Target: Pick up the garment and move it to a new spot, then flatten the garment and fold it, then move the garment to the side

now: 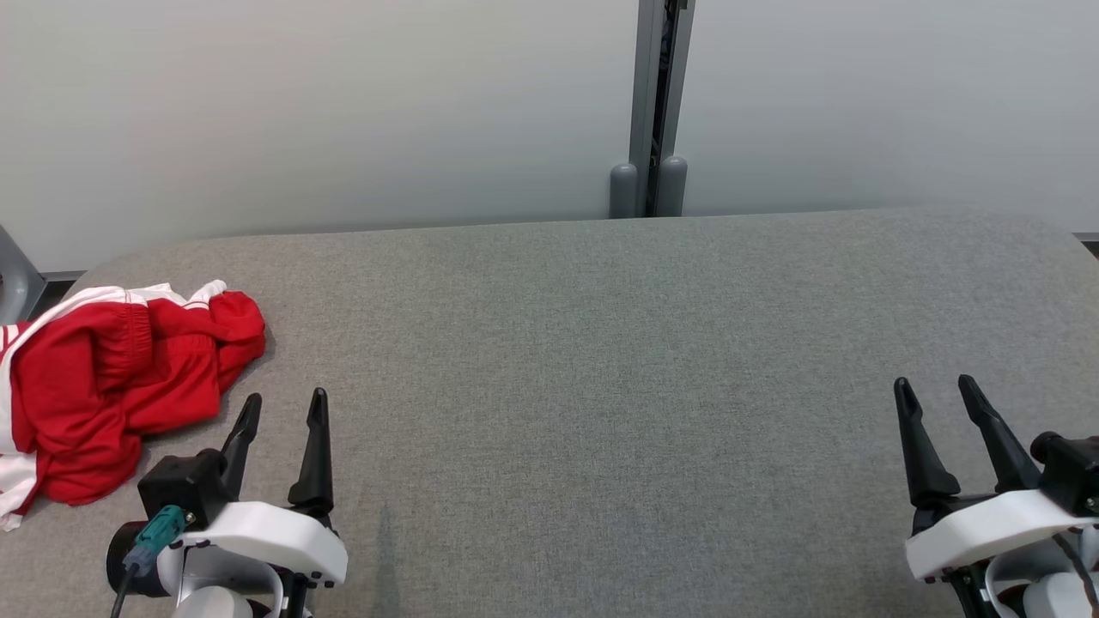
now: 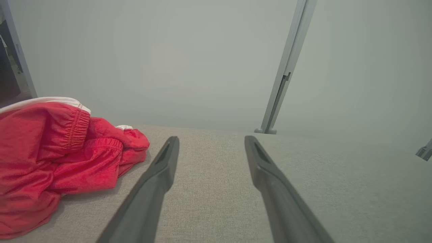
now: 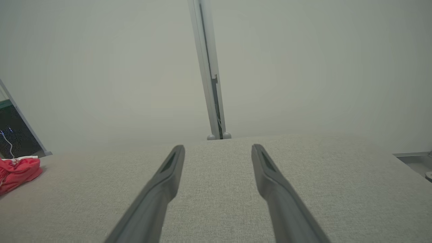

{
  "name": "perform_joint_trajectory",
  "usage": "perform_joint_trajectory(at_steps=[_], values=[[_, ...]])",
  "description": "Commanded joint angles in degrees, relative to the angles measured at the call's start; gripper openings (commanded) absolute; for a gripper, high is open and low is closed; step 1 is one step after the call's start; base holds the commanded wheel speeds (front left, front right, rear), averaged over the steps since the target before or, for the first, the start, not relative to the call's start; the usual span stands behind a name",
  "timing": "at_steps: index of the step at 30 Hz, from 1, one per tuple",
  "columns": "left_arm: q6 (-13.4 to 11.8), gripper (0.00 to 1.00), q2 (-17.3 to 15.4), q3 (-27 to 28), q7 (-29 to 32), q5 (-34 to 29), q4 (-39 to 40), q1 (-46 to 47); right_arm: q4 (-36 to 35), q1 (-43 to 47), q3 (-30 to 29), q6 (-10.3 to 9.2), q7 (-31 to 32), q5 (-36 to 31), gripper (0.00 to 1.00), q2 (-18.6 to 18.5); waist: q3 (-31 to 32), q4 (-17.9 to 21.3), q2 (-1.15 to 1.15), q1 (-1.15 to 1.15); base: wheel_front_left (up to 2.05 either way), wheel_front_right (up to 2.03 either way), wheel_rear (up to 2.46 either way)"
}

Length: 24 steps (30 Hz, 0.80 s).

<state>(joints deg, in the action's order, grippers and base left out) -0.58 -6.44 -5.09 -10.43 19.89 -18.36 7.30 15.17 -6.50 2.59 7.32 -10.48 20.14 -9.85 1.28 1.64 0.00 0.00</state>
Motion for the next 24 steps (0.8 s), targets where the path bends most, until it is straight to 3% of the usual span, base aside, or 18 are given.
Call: perform_joint_trajectory(at_steps=[1,24], values=[[-0.40,1.00,-0.49,-0.26,-0.61,-1.64,-0.09,-0.07,0.00,0.14,0.41,0.23,-0.64,-1.60,1.00,-0.76,0.02,0.00,0.00,0.00,0.00,0.00,0.00],[-1.02,1.00,-0.22,0.72,-3.28,-6.08,-3.41,-0.24,3.38,0.19,2.70,0.21,-3.31,-8.30,1.00,-1.48,0.20,0.15,0.00,0.00,0.00,0.00,0.00]])
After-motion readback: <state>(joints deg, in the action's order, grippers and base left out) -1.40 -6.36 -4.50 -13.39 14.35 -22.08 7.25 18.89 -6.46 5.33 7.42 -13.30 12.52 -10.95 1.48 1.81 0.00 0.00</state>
